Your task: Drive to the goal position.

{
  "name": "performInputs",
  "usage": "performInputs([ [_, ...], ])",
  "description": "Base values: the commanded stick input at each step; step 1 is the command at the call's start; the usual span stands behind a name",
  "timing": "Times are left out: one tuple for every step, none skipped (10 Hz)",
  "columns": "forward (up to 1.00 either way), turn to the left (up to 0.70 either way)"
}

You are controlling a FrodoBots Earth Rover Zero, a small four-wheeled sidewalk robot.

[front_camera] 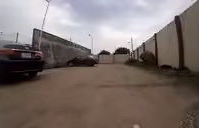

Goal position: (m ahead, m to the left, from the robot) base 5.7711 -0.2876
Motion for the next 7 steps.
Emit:
performInputs([
  [0.7, 0.0],
  [0.7, 0.0],
  [0.7, 0.0],
  [0.7, 0.0],
  [0.7, -0.17],
  [0.7, -0.27],
  [0.7, -0.04],
])
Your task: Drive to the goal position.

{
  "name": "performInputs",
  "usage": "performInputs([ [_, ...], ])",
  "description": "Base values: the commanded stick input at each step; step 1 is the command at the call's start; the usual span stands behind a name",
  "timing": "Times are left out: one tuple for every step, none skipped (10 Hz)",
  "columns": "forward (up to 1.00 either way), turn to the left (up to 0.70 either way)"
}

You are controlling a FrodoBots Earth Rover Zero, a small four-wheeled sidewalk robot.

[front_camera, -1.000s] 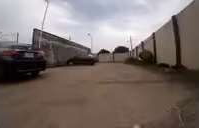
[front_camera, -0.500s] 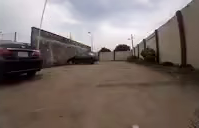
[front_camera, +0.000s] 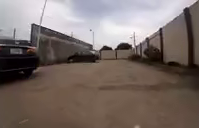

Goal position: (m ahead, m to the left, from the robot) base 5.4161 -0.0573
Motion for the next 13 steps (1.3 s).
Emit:
performInputs([
  [0.7, 0.0],
  [0.7, 0.0],
  [0.7, 0.0],
  [0.7, 0.0],
  [0.7, -0.29],
  [0.7, -0.02],
  [0.7, 0.0],
  [0.7, 0.0],
  [0.7, 0.0],
  [0.7, 0.0],
  [0.7, 0.0],
  [0.7, -0.03],
  [0.7, -0.11],
])
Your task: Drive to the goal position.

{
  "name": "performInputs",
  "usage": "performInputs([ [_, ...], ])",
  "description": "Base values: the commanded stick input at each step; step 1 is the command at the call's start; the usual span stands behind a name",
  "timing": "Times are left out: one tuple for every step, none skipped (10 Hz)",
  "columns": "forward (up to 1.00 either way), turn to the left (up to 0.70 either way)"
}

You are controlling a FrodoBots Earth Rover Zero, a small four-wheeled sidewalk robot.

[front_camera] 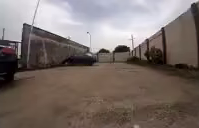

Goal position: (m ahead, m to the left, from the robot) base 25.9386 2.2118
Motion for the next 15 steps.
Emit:
performInputs([
  [0.7, -0.16],
  [0.7, 0.0],
  [0.7, 0.0],
  [0.7, 0.0],
  [0.7, 0.0],
  [0.7, 0.0],
  [0.7, -0.35],
  [0.7, -0.22],
  [0.7, 0.0],
  [0.7, 0.0],
  [0.7, 0.0],
  [0.7, 0.0],
  [0.7, 0.0],
  [0.7, -0.08],
  [0.7, -0.33],
])
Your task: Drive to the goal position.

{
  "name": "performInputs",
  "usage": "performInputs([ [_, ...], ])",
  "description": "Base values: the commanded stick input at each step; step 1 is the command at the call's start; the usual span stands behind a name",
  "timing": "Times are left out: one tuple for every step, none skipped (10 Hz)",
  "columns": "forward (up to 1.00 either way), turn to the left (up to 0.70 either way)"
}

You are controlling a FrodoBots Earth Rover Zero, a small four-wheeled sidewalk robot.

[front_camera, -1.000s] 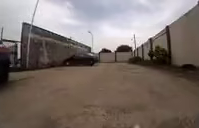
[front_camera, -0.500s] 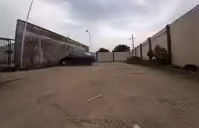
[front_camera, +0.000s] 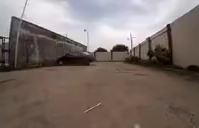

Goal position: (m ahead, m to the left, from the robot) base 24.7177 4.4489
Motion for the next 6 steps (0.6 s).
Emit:
performInputs([
  [0.7, -0.35],
  [0.7, -0.21],
  [0.7, 0.0],
  [0.7, 0.0],
  [0.7, 0.0],
  [0.7, -0.08],
])
